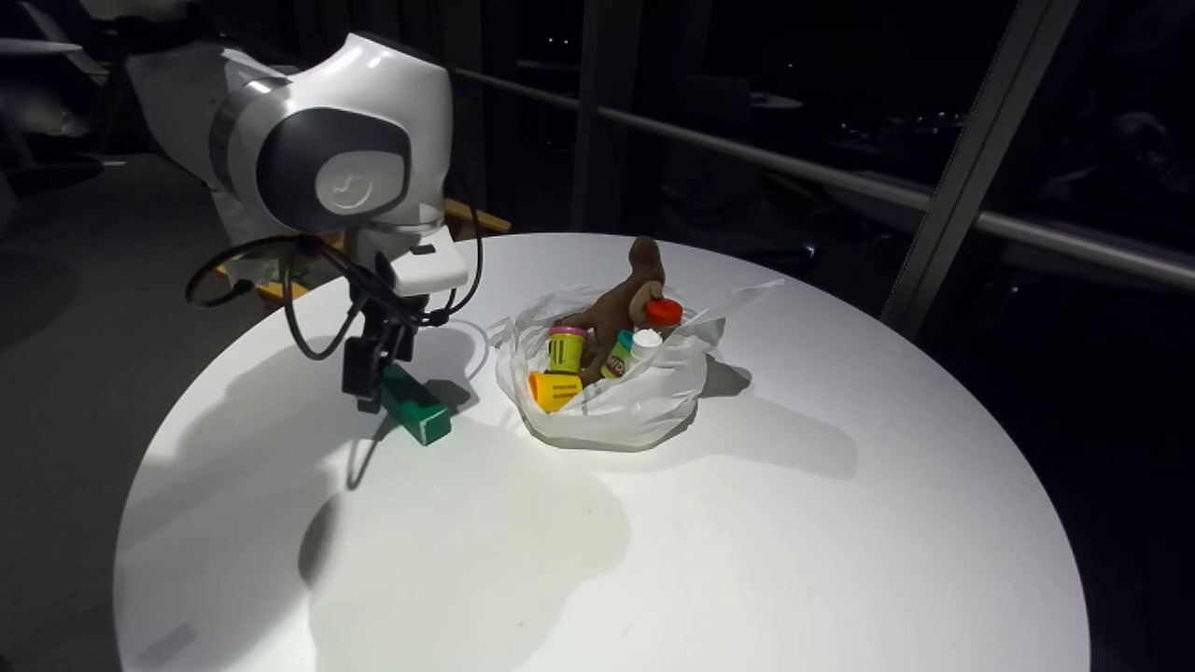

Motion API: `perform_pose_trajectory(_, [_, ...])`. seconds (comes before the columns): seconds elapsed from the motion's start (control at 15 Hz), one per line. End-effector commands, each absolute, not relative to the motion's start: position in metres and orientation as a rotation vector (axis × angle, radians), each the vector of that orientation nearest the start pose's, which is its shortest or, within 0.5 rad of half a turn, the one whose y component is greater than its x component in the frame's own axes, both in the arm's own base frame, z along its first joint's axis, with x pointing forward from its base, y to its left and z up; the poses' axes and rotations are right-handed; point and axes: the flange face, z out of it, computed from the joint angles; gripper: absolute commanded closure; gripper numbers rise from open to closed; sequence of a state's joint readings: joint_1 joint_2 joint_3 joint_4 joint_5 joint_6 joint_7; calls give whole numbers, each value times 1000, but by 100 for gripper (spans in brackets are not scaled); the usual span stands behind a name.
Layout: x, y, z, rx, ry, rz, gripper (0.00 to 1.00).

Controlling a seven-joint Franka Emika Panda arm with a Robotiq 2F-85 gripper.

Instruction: Put the containers, reindeer toy and green block inside the white plastic bag

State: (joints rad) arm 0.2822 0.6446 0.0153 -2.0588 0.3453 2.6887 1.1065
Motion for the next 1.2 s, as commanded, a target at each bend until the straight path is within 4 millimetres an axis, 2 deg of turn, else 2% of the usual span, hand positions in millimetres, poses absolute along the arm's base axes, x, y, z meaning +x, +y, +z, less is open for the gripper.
perform_pose_trajectory(0.0, [558, 163, 110, -2534, 1699, 82, 0])
perform_pose_trajectory(0.27, [559, 163, 104, -2555, 1749, 35, 0])
perform_pose_trajectory(0.33, [560, 164, 104, -2564, 1754, 24, 25])
perform_pose_trajectory(0.4, [560, 164, 104, -2572, 1756, 9, 25])
perform_pose_trajectory(0.8, [556, 172, 111, -2664, 1719, 2, 73])
perform_pose_trajectory(0.93, [549, 178, 115, -2724, 1669, 13, 85])
perform_pose_trajectory(1.0, [545, 181, 118, -2766, 1617, 28, 80])
perform_pose_trajectory(1.13, [536, 189, 124, -2865, 1550, 15, 80])
